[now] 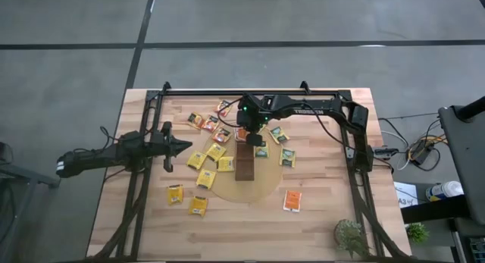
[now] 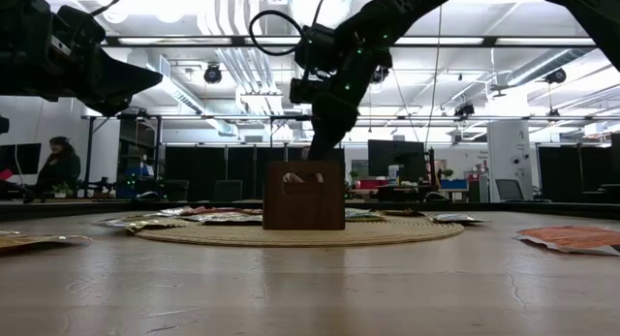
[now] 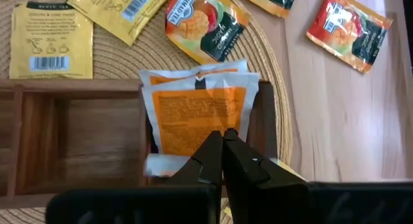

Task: Pick & Place Tea
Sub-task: Put the top white tea bag into the top section of the wooden organizer

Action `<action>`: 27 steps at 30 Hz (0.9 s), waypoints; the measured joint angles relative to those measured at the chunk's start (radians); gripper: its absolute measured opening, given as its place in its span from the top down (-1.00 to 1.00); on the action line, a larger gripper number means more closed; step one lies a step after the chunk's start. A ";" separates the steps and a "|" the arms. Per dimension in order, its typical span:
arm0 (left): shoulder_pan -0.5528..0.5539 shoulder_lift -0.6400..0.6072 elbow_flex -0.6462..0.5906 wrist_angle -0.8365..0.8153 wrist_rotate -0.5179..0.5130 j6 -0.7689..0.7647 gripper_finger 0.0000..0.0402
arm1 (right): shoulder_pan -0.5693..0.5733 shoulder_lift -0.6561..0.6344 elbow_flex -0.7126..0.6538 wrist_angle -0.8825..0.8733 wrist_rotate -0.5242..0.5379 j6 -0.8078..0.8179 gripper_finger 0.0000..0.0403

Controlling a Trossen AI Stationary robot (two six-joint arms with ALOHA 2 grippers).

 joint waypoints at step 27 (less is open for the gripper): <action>0.000 0.000 0.000 0.000 0.000 0.000 1.00 | -0.011 -0.086 -0.034 -0.069 -0.009 0.011 0.96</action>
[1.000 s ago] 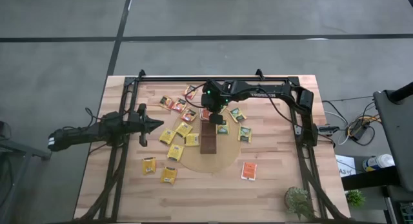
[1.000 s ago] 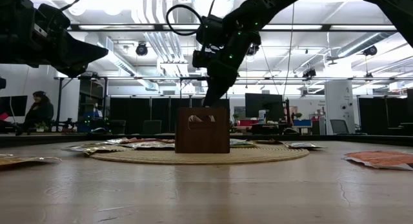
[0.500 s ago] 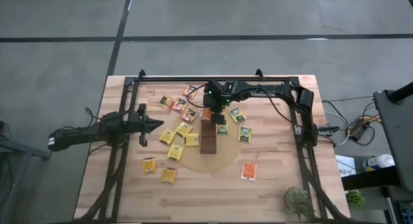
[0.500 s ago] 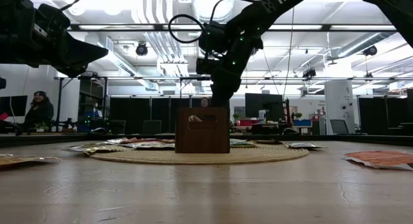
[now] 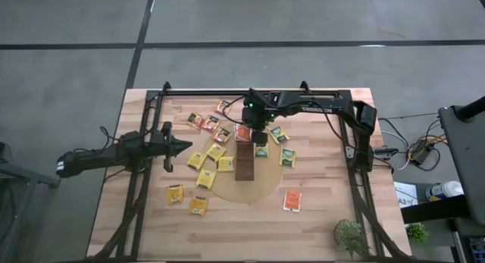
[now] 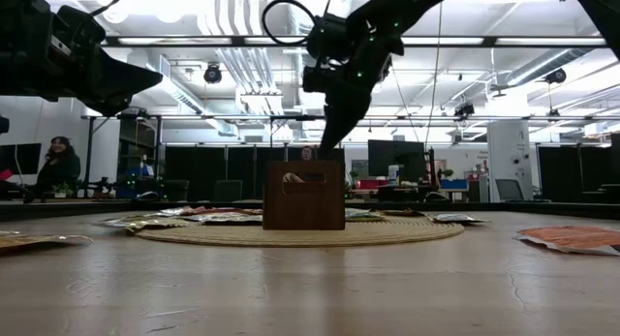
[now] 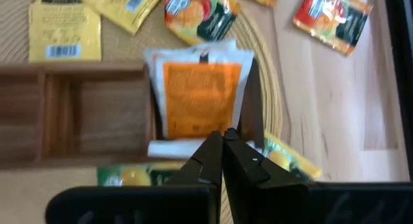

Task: Pick & Place Tea
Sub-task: Put the top white tea bag into the top section of the wooden organizer

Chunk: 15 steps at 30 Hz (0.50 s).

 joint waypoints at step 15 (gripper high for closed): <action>0.000 0.000 0.000 0.000 0.000 0.000 1.00 | 0.003 0.008 -0.019 -0.053 -0.003 0.006 0.96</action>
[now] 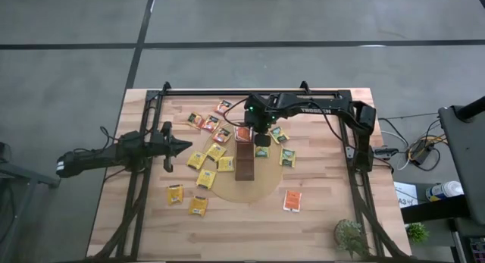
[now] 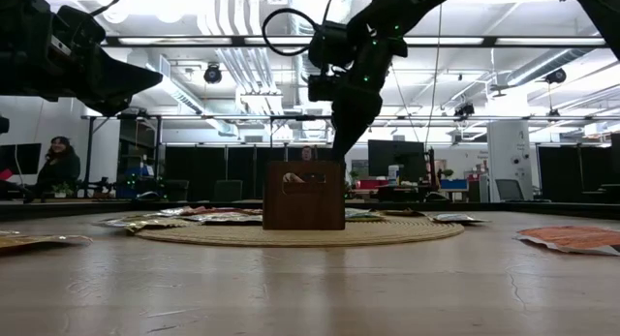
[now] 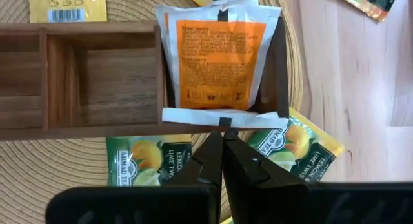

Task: Pick & Place Tea
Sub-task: Put the top white tea bag into the top section of the wooden organizer

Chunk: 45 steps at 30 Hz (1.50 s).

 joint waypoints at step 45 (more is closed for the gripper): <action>0.000 0.000 0.000 0.000 0.000 0.000 1.00 | 0.028 0.002 -0.090 0.222 -0.049 -0.093 0.96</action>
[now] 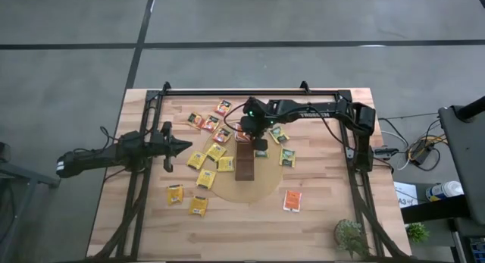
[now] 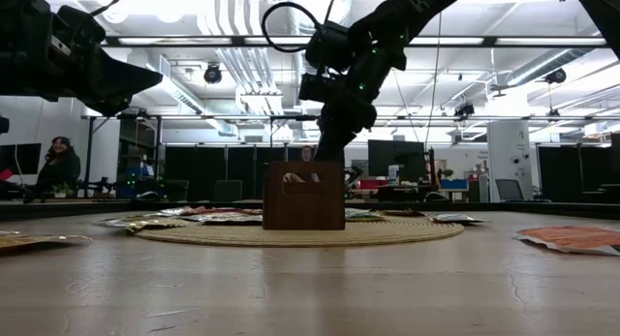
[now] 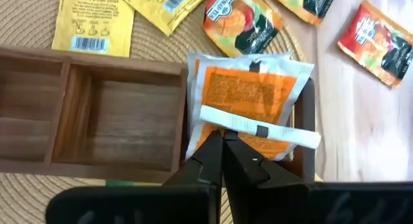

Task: Pick & Place Tea
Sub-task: Put the top white tea bag into the top section of the wooden organizer, then put the white tea bag into the top section of the wooden organizer

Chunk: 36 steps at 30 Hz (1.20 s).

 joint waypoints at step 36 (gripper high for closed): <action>0.000 0.000 0.000 0.000 0.000 0.000 1.00 | 0.117 -0.132 0.026 -0.231 0.000 0.170 0.96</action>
